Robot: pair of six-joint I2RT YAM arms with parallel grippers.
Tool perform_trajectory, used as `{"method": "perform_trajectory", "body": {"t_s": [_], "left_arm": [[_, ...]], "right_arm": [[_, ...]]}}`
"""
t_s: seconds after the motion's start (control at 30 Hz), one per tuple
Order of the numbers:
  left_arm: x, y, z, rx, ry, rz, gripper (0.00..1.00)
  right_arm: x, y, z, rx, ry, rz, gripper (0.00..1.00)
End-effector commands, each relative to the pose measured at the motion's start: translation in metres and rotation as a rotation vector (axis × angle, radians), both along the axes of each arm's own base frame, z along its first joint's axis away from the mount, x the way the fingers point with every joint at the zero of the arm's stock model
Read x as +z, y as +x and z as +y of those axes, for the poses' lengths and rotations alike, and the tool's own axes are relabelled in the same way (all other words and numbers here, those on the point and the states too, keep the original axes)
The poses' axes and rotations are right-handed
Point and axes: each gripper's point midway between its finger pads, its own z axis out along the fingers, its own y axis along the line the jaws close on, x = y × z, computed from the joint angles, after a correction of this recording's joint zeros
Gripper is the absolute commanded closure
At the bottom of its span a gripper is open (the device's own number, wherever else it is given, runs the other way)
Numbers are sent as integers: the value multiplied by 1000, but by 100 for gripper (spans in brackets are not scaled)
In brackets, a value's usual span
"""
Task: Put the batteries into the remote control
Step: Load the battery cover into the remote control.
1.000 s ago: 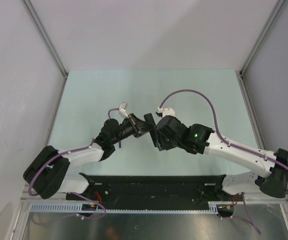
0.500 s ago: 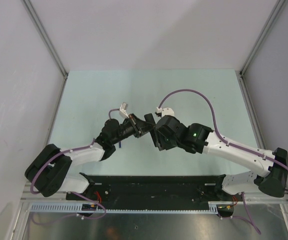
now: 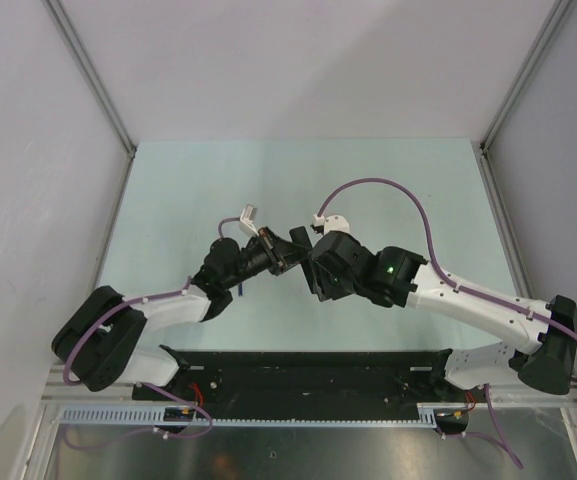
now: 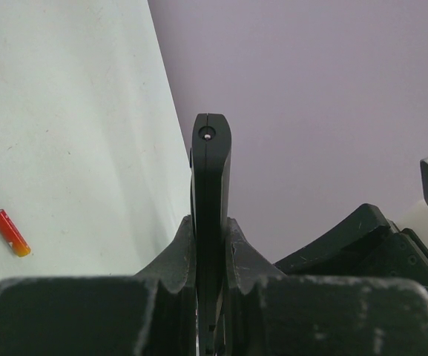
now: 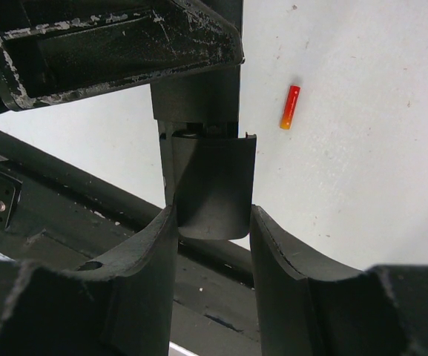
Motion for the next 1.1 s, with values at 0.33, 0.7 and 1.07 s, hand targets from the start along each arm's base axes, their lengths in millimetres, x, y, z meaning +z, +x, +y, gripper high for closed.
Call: {"method": "perform_trajectory", "body": {"t_s": [0.33,0.7,1.07], "left_arm": [[7,-3,-5,-17,-41,-24,100],[2,-1,-5,-9,-34,-25,100],[10,-2,-6,-17,-62,-19,100]], "right_arm": [[33,1,13,1,106,-45,87],[34,0,9,-9,102,-46,87],[27,-1,9,-6,77,-34,88]]}}
